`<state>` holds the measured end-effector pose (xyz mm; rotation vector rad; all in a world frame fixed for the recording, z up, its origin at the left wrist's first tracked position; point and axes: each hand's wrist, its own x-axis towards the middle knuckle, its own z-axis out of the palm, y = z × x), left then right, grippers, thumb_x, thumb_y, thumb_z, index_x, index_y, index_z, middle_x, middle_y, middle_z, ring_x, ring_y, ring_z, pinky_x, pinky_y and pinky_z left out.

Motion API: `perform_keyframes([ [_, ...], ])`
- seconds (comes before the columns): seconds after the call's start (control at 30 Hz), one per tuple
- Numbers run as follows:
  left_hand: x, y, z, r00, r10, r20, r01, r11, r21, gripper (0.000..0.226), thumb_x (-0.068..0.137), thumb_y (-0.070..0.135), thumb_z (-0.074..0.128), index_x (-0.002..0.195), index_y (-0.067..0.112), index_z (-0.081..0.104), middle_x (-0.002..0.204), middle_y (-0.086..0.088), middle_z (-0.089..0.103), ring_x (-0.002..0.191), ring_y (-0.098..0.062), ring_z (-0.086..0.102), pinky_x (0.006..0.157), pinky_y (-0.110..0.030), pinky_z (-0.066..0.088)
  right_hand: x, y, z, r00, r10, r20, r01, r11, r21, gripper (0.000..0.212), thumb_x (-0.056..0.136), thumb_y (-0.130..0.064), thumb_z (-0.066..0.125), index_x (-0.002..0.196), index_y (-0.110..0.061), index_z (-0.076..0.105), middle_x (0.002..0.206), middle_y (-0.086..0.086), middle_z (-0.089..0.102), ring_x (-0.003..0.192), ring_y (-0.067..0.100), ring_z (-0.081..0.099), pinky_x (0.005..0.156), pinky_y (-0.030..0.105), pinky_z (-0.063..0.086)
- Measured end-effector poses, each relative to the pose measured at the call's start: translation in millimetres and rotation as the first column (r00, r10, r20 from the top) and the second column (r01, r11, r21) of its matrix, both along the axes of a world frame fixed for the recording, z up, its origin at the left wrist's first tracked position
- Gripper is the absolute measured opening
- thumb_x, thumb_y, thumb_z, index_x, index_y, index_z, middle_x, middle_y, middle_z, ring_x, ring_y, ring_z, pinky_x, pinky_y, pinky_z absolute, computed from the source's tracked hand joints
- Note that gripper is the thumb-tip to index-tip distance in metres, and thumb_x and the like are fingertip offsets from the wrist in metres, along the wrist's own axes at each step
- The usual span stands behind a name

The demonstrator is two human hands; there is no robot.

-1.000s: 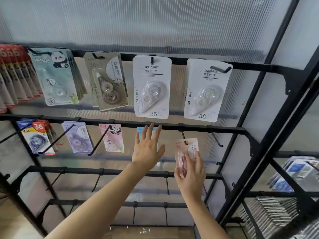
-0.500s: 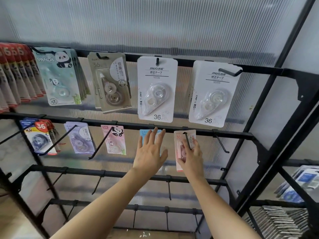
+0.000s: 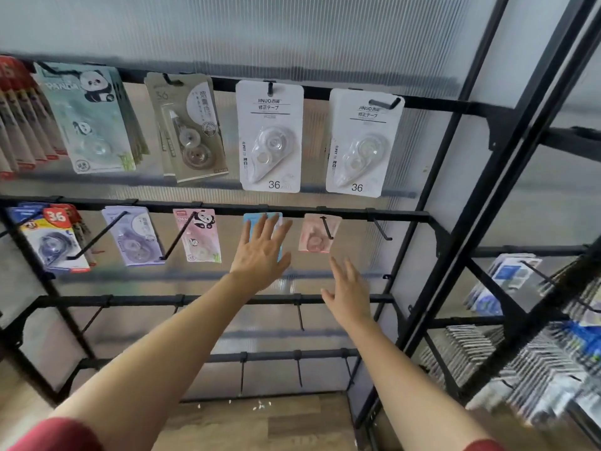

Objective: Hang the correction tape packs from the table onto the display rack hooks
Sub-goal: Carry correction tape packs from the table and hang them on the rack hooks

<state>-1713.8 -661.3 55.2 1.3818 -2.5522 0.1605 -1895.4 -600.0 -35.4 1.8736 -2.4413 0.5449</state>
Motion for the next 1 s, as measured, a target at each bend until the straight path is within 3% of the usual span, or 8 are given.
perform_keyframes([
  [0.27, 52.2, 87.3, -33.7, 0.996, -0.057, -0.07, 0.059, 0.998, 0.026, 0.074, 0.097, 0.037, 0.047, 0.153, 0.025, 0.0, 0.16, -0.009, -0.012, 0.148, -0.029, -0.007, 0.118, -0.041, -0.004, 49.5, 94.4, -14.8, 0.995, -0.001, -0.098, 0.019, 0.983, 0.185, 0.065, 0.098, -0.039, 0.044, 0.153, -0.022, 0.013, 0.158, 0.011, 0.016, 0.143, 0.029, 0.022, 0.115, 0.045, 0.025],
  [0.53, 107.5, 180.6, -88.0, 1.0, -0.02, 0.015, 0.017, 0.984, 0.18, 0.074, 0.097, 0.039, 0.045, 0.153, 0.024, 0.0, 0.16, -0.009, -0.009, 0.148, -0.029, -0.006, 0.119, -0.043, -0.001, 113.9, 198.0, -52.1, 0.996, 0.04, -0.079, -0.013, 0.949, 0.316, 0.066, 0.099, -0.039, 0.043, 0.153, -0.025, 0.009, 0.16, 0.01, 0.011, 0.144, 0.03, 0.018, 0.115, 0.046, 0.02],
  [0.73, 151.4, 245.2, -141.2, 0.994, 0.087, 0.059, -0.103, 0.927, 0.36, 0.074, 0.096, 0.037, 0.048, 0.154, 0.023, 0.004, 0.16, -0.009, -0.006, 0.148, -0.029, -0.004, 0.119, -0.044, 0.0, 148.5, 264.1, -80.9, 0.998, 0.064, -0.025, -0.047, 0.899, 0.436, 0.066, 0.099, -0.035, 0.045, 0.153, -0.026, 0.009, 0.159, 0.009, 0.01, 0.143, 0.029, 0.02, 0.113, 0.046, 0.02],
  [1.0, 196.3, 328.8, -192.3, 0.951, 0.306, 0.05, -0.296, 0.848, 0.44, 0.076, 0.095, 0.035, 0.051, 0.153, 0.024, 0.004, 0.16, -0.009, -0.003, 0.147, -0.029, 0.0, 0.118, -0.043, 0.002, 173.7, 315.9, -107.5, 0.975, 0.221, 0.012, -0.197, 0.845, 0.496, 0.067, 0.099, -0.032, 0.045, 0.153, -0.027, 0.006, 0.16, 0.009, 0.005, 0.146, 0.028, 0.009, 0.115, 0.048, 0.014],
])
